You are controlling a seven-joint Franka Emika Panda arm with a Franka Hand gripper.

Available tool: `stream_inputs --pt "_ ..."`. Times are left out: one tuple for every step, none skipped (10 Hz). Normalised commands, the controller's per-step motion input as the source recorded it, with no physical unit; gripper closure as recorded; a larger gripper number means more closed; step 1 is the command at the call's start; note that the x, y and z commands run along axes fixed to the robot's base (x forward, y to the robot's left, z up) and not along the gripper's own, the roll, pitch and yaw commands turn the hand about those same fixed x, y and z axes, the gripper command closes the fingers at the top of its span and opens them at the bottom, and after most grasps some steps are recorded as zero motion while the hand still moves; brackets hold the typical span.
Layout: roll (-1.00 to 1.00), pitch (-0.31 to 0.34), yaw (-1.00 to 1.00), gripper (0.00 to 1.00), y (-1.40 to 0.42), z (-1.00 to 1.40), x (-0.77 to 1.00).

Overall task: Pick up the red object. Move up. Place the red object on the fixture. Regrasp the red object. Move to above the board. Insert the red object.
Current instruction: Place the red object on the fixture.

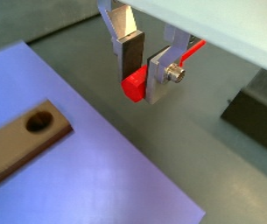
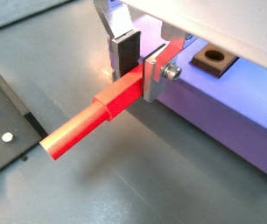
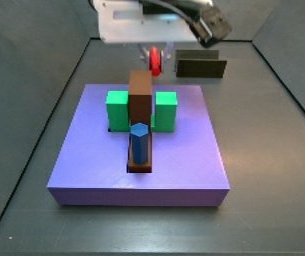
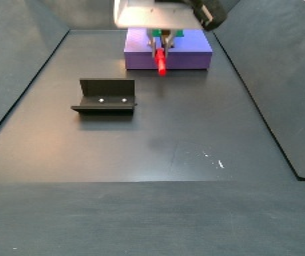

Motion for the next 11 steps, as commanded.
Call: stream_inputs --pt "0.0 0.037 0.0 1.0 0.0 -0.04 0.0" --pt "0.0 0.0 0.0 1.0 0.0 0.0 0.06" --pt "-0.59 0.071 -0.13 1.0 0.61 0.01 0.41" --pt "-0.97 -0.346 -0.07 1.0 0.22 0.16 0.66" --pt "-1.0 -0.343 -0.09 1.0 0.19 0.08 0.65" --pt "-1.0 -0.34 -0.09 1.0 0.19 0.08 0.64" --pt "-1.0 -0.34 -0.07 1.0 0.2 0.09 0.63" --pt "-1.0 -0.337 -0.03 1.0 0.23 0.08 0.6" --pt "-1.0 -0.326 0.0 1.0 0.26 0.08 0.58" --pt "-1.0 -0.326 0.0 1.0 0.26 0.08 0.58" --pt "-1.0 -0.314 0.0 1.0 0.27 0.08 0.57"
